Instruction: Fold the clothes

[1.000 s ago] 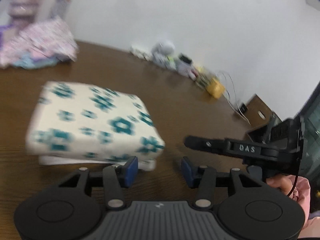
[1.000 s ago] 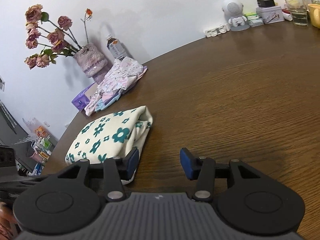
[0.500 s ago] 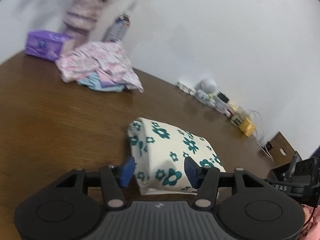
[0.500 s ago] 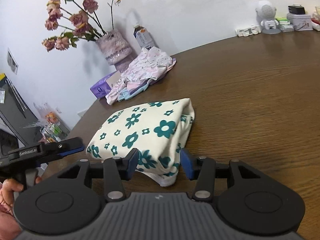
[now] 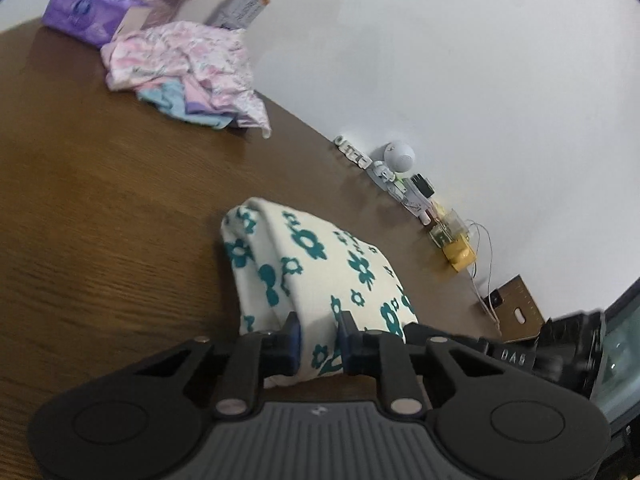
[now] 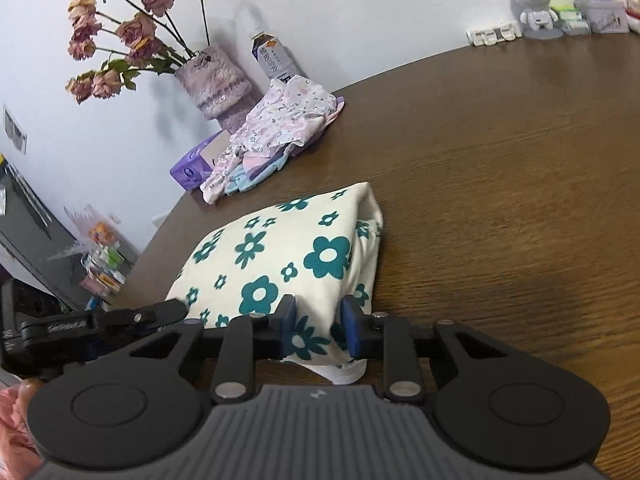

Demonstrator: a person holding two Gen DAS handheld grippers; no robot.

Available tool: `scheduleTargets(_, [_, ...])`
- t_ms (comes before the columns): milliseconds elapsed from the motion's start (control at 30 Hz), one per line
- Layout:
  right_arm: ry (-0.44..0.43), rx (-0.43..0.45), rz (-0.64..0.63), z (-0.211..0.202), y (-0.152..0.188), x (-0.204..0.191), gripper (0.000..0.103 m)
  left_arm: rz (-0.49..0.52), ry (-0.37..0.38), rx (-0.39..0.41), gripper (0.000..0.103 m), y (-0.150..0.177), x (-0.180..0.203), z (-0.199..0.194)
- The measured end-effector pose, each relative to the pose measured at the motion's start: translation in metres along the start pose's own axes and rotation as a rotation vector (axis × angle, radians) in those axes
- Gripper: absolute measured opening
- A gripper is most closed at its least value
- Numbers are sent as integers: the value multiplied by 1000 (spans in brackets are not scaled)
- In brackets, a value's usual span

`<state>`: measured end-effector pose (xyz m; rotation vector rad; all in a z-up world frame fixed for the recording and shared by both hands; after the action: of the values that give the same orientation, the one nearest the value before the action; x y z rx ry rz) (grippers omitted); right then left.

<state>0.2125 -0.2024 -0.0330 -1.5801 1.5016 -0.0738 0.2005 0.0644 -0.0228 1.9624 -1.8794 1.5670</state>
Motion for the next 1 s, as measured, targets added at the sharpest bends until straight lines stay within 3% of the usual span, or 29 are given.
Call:
scheduleTargets(67, [-7, 13, 13, -3, -11, 3, 34, 0, -45, 47, 43, -14, -4, -4])
scheduleTargets(133, [3, 34, 1, -4, -25, 3, 37, -10, -88, 72, 54, -31, -10, 0])
scheduleTargets(167, [6, 34, -8, 0, -31, 2, 39, -17, -106, 71, 54, -39, -14, 5])
scheduleTargets(200, [6, 26, -5, 5, -35, 2, 44, -27, -115, 60, 52, -46, -18, 12])
scheduleTargets(300, [6, -5, 12, 22, -42, 4, 44, -42, -109, 20, 42, -57, -25, 34])
scheduleTargets(367, [3, -21, 25, 33, -42, 5, 43, -51, -88, -13, 26, -58, -25, 47])
scheduleTargets(433, [-22, -37, 36, 41, -39, 3, 39, -50, -58, -28, 21, -57, -23, 55])
scheduleTargets(600, [-45, -41, 25, 40, -40, 2, 39, -113, -26, 4, 24, -62, -33, 46])
scheduleTargets(833, [-41, -41, 27, 48, -42, 3, 39, -109, -25, -13, 20, -59, -32, 56])
scheduleTargets(933, [-44, -33, 26, 40, -42, 2, 39, -129, -21, 19, 31, -55, -33, 33])
scheduleTargets(1000, [-48, -28, 30, 31, -41, 5, 40, -120, -12, 18, 32, -45, -29, 22])
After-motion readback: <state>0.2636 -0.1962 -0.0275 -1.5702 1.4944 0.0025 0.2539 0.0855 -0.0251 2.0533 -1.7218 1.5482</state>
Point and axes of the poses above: each gripper's, at about its wrist camera, not at the fingertips, and z roughly the way its jaws point, x to its right, y to its underside, the point moved 8 cm from there along z, roughly the way its jaws point, and after that the axes turned 1 degree about -y, right-handed, at the moved point
